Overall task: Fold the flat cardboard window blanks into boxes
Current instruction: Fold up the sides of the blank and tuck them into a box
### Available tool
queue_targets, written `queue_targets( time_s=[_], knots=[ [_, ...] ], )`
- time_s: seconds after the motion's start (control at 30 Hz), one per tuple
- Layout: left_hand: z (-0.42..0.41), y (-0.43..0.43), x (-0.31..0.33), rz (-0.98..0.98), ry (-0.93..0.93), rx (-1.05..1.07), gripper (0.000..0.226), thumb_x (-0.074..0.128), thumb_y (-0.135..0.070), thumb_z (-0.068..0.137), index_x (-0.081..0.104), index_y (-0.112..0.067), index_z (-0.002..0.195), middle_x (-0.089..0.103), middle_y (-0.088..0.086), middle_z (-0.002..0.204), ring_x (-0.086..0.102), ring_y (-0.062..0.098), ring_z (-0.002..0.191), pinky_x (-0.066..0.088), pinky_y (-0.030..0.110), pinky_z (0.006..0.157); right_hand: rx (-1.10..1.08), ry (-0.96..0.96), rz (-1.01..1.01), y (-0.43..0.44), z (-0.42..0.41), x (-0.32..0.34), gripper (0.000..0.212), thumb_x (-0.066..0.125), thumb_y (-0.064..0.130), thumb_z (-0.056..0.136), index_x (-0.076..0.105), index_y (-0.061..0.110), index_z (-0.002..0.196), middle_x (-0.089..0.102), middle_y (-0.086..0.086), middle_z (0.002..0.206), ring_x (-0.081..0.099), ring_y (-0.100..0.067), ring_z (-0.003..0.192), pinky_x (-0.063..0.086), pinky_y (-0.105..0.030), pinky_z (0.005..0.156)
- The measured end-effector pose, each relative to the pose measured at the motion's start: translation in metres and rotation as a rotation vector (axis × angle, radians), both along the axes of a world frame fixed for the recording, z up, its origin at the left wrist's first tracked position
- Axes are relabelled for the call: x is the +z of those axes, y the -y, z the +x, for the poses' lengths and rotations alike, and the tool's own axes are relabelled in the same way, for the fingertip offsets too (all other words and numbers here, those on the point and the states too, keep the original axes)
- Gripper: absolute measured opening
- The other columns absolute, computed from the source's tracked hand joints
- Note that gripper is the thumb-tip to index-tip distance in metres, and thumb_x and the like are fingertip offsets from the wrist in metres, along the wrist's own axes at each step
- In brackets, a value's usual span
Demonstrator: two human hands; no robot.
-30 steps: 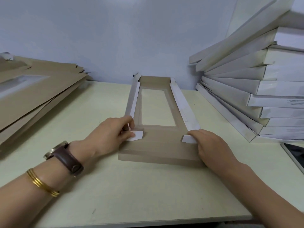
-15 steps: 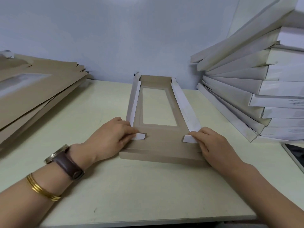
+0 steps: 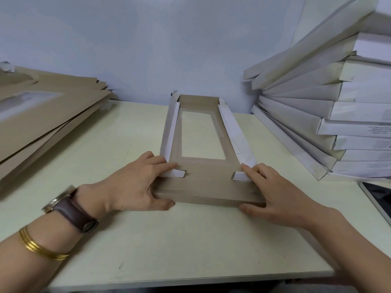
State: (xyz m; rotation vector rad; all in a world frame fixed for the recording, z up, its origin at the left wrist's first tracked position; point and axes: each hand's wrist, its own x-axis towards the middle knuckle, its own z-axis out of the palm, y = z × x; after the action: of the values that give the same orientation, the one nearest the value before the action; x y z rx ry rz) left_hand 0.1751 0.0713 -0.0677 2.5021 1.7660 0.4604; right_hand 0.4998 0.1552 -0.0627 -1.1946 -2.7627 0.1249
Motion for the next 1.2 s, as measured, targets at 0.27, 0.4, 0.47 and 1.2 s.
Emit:
queue_targets(
  time_s=[0.27,0.4,0.47,1.2],
  knots=[
    [0.001,-0.005,-0.007,0.045,0.069,0.042,0.049,0.058,-0.035,0.085,0.05,-0.032,0.133,0.052,-0.013,0.098,0.038,0.015,0.092,0.042,0.03,0.083,0.006,-0.034,0.012,-0.007,0.002,-0.004,0.082,0.044,0.038,0.072,0.026,0.024,0.151,0.036,0.017,0.114,0.035,-0.005,0.107,0.044,-0.028,0.088],
    [0.001,-0.007,-0.009,0.057,0.138,0.045,0.046,0.06,-0.034,0.088,0.052,-0.034,0.133,0.053,-0.016,0.098,0.038,0.013,0.092,0.04,0.026,0.083,0.027,-0.163,0.044,-0.018,0.003,-0.012,0.055,0.058,0.02,0.087,0.044,0.026,0.14,0.046,0.015,0.104,0.039,-0.009,0.099,0.04,-0.025,0.083],
    [0.0,-0.009,-0.009,0.05,0.173,0.063,0.045,0.061,-0.033,0.09,0.053,-0.032,0.134,0.054,-0.017,0.097,0.036,0.012,0.093,0.036,0.019,0.08,0.055,-0.222,0.036,-0.022,0.003,-0.012,0.045,0.06,0.022,0.091,0.05,0.036,0.132,0.049,0.018,0.098,0.039,-0.003,0.096,0.036,-0.02,0.08],
    [0.0,-0.026,-0.001,0.059,0.46,0.169,0.054,0.063,-0.017,0.09,0.018,-0.042,0.107,0.053,0.01,0.069,0.044,0.015,0.056,0.036,0.02,0.054,-0.23,-0.54,0.039,-0.034,-0.01,-0.016,0.044,0.061,0.026,0.088,0.021,0.035,0.104,0.047,0.005,0.053,0.048,-0.014,0.052,0.034,-0.031,0.049]
  ],
)
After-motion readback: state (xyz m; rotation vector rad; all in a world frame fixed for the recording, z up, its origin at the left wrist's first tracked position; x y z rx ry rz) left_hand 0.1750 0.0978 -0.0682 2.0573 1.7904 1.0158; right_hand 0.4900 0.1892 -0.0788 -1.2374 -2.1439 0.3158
